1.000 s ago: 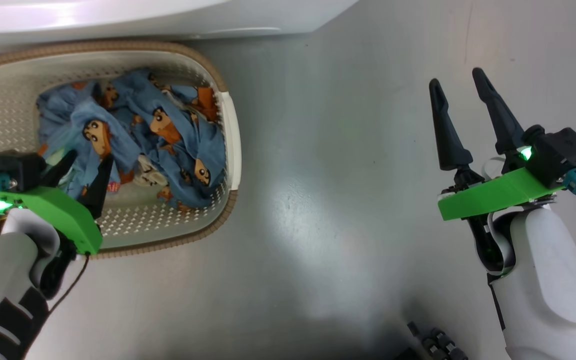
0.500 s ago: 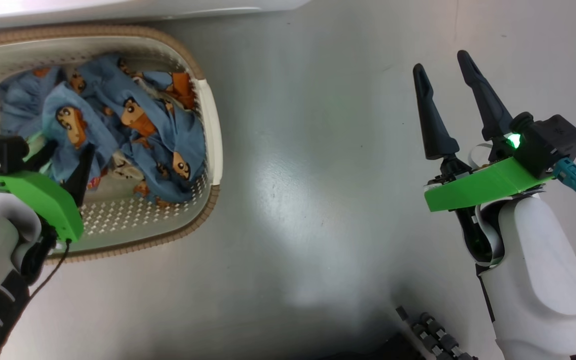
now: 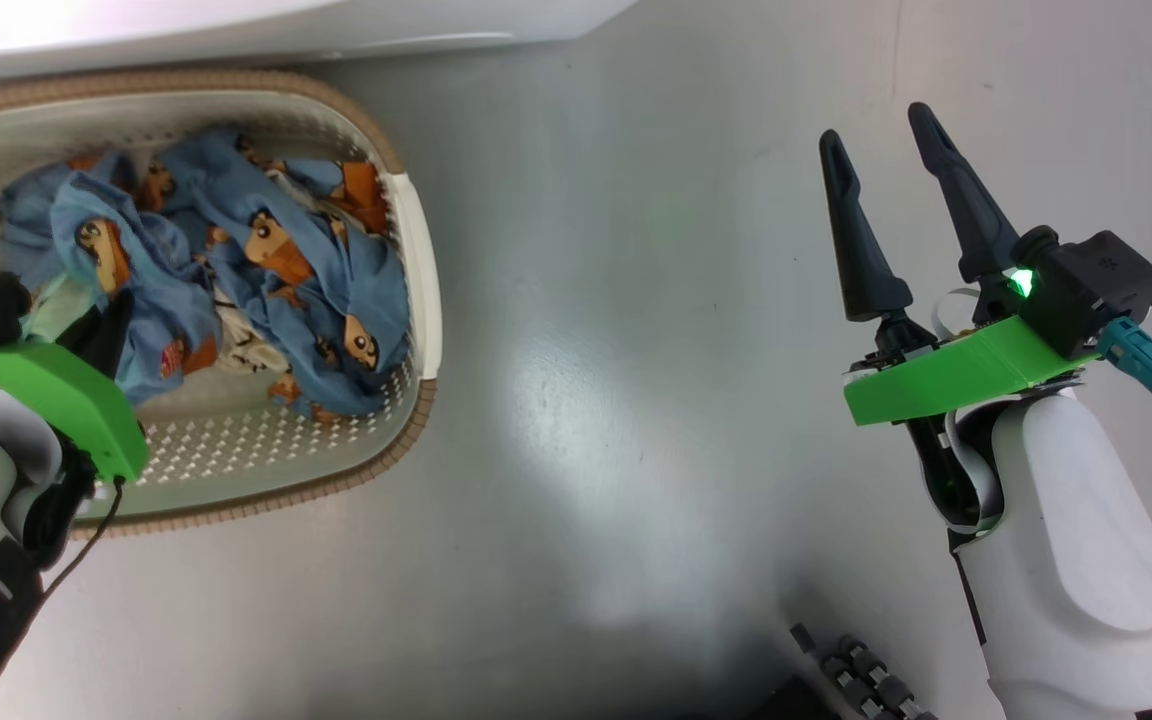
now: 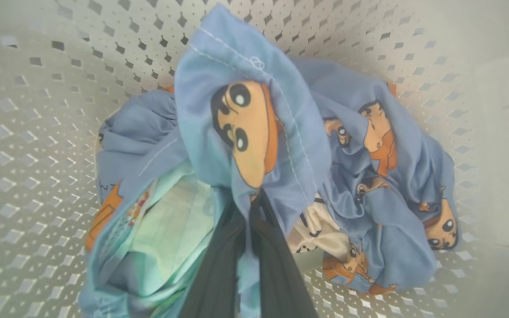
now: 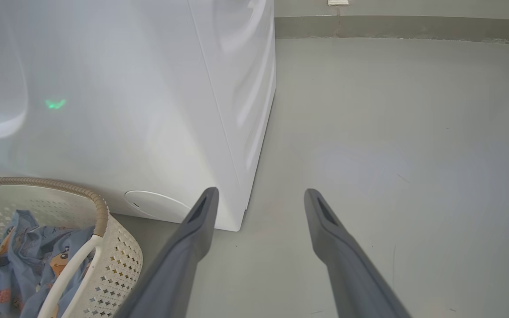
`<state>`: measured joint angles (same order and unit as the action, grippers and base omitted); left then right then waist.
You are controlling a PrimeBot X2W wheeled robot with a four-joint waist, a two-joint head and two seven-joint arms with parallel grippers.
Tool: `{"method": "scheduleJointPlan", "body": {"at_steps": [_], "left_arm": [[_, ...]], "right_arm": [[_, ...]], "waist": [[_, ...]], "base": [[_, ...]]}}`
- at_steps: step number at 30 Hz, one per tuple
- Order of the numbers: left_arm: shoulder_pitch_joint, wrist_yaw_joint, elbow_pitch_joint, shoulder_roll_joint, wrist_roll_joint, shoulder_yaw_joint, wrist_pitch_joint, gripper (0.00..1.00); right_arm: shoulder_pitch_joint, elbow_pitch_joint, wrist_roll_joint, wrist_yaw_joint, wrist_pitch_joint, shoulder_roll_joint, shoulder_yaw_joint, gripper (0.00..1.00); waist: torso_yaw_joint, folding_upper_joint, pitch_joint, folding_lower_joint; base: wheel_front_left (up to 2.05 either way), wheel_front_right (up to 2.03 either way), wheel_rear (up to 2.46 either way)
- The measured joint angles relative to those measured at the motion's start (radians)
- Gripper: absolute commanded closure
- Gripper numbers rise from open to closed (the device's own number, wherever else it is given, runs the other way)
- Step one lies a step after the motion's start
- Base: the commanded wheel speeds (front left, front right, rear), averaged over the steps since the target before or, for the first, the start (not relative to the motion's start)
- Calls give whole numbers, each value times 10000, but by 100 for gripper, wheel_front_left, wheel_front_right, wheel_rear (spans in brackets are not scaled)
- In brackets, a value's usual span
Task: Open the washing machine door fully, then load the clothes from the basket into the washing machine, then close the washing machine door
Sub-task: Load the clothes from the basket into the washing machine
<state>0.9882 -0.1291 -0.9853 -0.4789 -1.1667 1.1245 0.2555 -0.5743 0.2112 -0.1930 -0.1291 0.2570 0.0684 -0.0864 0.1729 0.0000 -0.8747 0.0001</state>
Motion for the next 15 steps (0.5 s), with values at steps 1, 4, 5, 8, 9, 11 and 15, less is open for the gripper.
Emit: {"method": "scheduleJointPlan", "body": {"at_steps": [1,4,5,8,9,11,15], "left_arm": [[-4,0,15,12,-38,-56,0,100],[-30,0,123,29,-117,-384,0,100],[-53,0,173,36,-117,-510,0,100],[-181,0,349,90,-75,-966,0,100],[-284,0,426,105,10,-1126,0,100],[-523,0,556,146,221,-1473,-2,100],[-1012,0,903,205,656,-2253,0,100]], "right_arm": [[1,10,0,0,0,0,2,0],[4,69,0,0,0,0,13,0],[9,92,0,0,0,0,23,0],[21,167,0,0,0,4,31,0],[24,190,0,0,0,8,33,0],[40,238,-2,0,0,15,38,0],[235,316,-15,0,0,82,61,0]], "waist": [[-23,0,59,0],[-101,0,258,0],[-128,0,334,0],[-211,0,592,0],[-239,0,684,0],[-293,0,878,0],[-399,0,1292,0]], "base": [[0,0,0],[0,0,0],[0,0,0],[0,0,0],[0,0,0],[0,0,0],[0,0,0]]}}
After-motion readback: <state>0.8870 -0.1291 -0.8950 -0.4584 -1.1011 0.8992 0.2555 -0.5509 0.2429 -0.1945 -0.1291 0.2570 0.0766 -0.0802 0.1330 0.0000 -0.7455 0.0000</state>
